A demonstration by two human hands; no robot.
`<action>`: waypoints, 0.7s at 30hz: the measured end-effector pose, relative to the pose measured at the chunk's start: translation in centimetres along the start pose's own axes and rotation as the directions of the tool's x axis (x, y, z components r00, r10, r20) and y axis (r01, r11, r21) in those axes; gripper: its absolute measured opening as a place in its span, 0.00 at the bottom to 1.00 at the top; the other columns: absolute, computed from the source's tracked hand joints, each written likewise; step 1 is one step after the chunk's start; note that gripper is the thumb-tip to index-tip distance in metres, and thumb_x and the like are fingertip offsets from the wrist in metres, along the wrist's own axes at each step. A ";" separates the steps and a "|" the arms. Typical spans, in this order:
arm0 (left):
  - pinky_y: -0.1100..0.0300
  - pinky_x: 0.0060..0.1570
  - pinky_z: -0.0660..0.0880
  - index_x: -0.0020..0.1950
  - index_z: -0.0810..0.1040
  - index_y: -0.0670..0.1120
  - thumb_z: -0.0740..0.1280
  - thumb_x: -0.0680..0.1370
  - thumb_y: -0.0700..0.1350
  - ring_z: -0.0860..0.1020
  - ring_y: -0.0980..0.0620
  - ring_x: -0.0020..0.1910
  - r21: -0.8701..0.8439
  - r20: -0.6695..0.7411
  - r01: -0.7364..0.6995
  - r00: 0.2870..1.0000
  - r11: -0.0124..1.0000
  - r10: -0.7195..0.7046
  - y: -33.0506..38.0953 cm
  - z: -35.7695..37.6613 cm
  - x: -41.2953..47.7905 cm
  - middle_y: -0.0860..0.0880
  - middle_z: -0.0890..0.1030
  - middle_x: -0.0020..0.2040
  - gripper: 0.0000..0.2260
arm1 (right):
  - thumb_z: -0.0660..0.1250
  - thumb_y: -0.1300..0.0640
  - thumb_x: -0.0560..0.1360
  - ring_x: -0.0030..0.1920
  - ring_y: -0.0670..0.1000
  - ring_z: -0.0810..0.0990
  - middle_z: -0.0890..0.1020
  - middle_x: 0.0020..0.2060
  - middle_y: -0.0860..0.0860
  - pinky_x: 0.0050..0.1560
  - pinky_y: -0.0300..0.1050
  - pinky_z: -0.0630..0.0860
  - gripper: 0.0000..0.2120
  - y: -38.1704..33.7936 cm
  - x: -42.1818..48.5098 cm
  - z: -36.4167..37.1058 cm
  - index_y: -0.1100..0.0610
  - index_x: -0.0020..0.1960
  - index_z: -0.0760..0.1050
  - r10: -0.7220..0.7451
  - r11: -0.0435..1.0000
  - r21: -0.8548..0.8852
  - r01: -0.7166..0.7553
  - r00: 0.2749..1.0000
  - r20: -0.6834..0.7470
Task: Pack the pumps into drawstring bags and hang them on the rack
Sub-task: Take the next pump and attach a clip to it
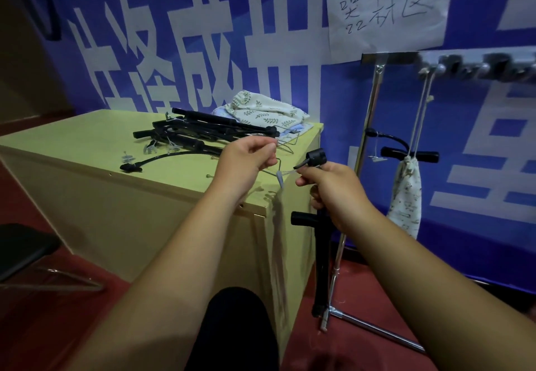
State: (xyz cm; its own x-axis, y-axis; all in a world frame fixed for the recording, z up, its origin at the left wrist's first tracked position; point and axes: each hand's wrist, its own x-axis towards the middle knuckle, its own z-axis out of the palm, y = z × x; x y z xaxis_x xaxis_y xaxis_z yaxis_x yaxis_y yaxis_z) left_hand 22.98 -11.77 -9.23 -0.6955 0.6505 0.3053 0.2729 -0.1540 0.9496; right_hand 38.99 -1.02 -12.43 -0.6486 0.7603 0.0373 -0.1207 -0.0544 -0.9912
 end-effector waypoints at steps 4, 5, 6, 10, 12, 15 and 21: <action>0.52 0.51 0.84 0.50 0.84 0.43 0.68 0.83 0.44 0.85 0.53 0.41 0.202 -0.008 -0.041 0.999 0.979 0.043 -0.4 3.1 -0.1 0.48 0.87 0.44 0.07 | 0.71 0.59 0.82 0.29 0.49 0.67 0.90 0.45 0.55 0.31 0.44 0.64 0.04 0.6 -0.1 -2.3 0.59 0.52 0.83 -0.034 0.999 -0.013 0.033 0.999 -0.034; 0.54 0.51 0.85 0.51 0.83 0.43 0.67 0.84 0.43 0.86 0.52 0.42 0.219 -0.001 -0.048 0.999 0.974 0.049 -0.6 4.0 -0.2 0.48 0.88 0.45 0.07 | 0.70 0.59 0.81 0.30 0.49 0.68 0.90 0.46 0.55 0.31 0.44 0.65 0.05 0.8 -0.1 -2.8 0.60 0.52 0.84 -0.038 0.999 -0.020 0.037 0.998 -0.049; 0.56 0.50 0.85 0.51 0.82 0.43 0.66 0.84 0.42 0.86 0.52 0.43 0.229 0.007 -0.050 0.999 0.972 0.050 -0.9 4.8 -0.4 0.48 0.88 0.45 0.06 | 0.70 0.59 0.81 0.30 0.49 0.70 0.90 0.47 0.55 0.31 0.44 0.66 0.05 1.0 -0.2 -3.4 0.60 0.52 0.84 -0.042 0.999 -0.026 0.041 0.997 -0.071; 0.53 0.49 0.86 0.50 0.81 0.43 0.66 0.85 0.40 0.87 0.47 0.44 0.215 0.040 -0.014 0.999 0.977 0.006 -2.8 8.0 -0.5 0.47 0.87 0.44 0.06 | 0.70 0.55 0.81 0.34 0.54 0.73 0.90 0.45 0.56 0.34 0.48 0.69 0.08 2.2 0.1 -5.9 0.55 0.50 0.88 -0.048 0.997 -0.058 0.041 0.990 -0.132; 0.51 0.49 0.86 0.50 0.81 0.42 0.67 0.84 0.40 0.88 0.44 0.43 0.168 0.047 0.017 0.999 0.986 -0.025 -3.7 9.4 -0.6 0.46 0.87 0.43 0.06 | 0.69 0.56 0.82 0.33 0.55 0.73 0.89 0.41 0.55 0.32 0.47 0.68 0.09 2.9 0.2 -7.1 0.56 0.51 0.88 -0.027 0.999 -0.045 0.021 0.990 -0.137; 0.56 0.43 0.86 0.50 0.82 0.41 0.68 0.84 0.39 0.86 0.51 0.37 0.119 0.051 0.053 0.997 0.991 -0.060 -5.0 10.9 -0.8 0.46 0.87 0.41 0.05 | 0.68 0.58 0.83 0.33 0.53 0.74 0.88 0.38 0.51 0.30 0.44 0.68 0.09 3.8 0.2 -8.4 0.59 0.54 0.86 -0.010 0.999 -0.043 0.005 0.992 -0.129; 0.56 0.41 0.83 0.47 0.80 0.46 0.67 0.84 0.40 0.83 0.49 0.38 0.095 0.091 0.099 0.990 0.991 -0.107 -8.4 13.7 -0.6 0.46 0.86 0.41 0.07 | 0.72 0.55 0.79 0.38 0.57 0.75 0.88 0.46 0.64 0.42 0.54 0.70 0.06 7.3 0.6 -10.6 0.51 0.47 0.88 0.023 0.998 -0.054 -0.033 0.986 -0.163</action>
State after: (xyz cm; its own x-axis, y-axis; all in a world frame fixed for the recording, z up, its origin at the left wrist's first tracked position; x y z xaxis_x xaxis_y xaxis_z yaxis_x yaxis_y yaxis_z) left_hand 30.21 -0.66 -18.38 -0.6571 0.7284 0.1939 0.2650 -0.0176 0.9641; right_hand 45.71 5.94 -20.98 -0.5201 0.8541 -0.0071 -0.0590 -0.0442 -0.9973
